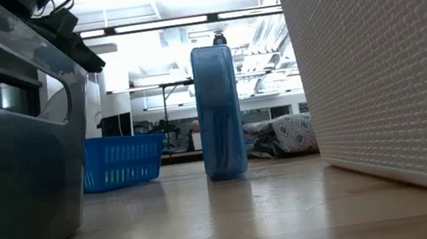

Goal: Pick & Place Medicine items
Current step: Put the blue patient gown into the white bin

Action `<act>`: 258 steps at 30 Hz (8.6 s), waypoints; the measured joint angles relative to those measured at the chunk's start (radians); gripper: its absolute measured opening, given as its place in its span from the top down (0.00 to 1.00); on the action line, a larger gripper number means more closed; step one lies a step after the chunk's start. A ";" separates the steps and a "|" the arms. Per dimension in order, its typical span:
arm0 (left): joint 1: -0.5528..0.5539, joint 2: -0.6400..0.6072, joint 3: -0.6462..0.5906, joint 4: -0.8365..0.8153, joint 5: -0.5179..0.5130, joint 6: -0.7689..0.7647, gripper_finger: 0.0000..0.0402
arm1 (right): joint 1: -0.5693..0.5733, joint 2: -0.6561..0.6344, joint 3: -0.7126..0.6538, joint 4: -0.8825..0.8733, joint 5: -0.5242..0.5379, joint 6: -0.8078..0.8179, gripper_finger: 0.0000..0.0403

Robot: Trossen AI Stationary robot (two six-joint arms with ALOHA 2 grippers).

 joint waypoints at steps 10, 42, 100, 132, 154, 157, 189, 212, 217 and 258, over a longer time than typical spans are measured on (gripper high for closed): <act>0.000 0.000 0.000 0.000 0.000 0.000 0.66 | 0.000 0.000 0.000 0.005 0.004 -0.039 0.01; 0.000 0.000 0.000 0.000 0.000 0.000 0.66 | 0.000 0.327 0.000 0.305 0.099 0.083 0.01; 0.000 0.000 0.000 0.001 0.000 0.000 0.66 | 0.093 0.539 -0.001 0.629 0.265 0.100 0.86; 0.000 0.000 0.000 0.001 0.000 0.000 0.66 | 0.042 0.538 0.020 1.296 0.130 -0.298 0.89; 0.000 0.000 0.000 0.001 0.000 0.000 0.66 | -0.062 0.305 0.344 0.765 -0.247 -0.471 0.89; 0.000 0.000 0.000 0.001 0.000 0.000 0.66 | -0.069 0.270 0.371 0.708 -0.281 -0.506 0.89; 0.000 0.000 0.000 0.001 0.000 0.000 0.66 | 0.102 -0.179 0.430 0.332 -0.468 -0.656 0.89; 0.000 0.000 0.000 0.001 0.000 0.000 0.66 | 0.265 -0.199 0.776 -0.297 -0.600 -0.779 0.89; 0.000 0.000 0.000 0.001 0.000 0.000 0.66 | 0.353 -0.200 0.790 -0.293 -0.574 -0.711 0.89; 0.000 0.000 0.000 0.001 0.000 0.000 0.66 | 1.338 0.116 0.789 -0.563 0.097 0.085 0.89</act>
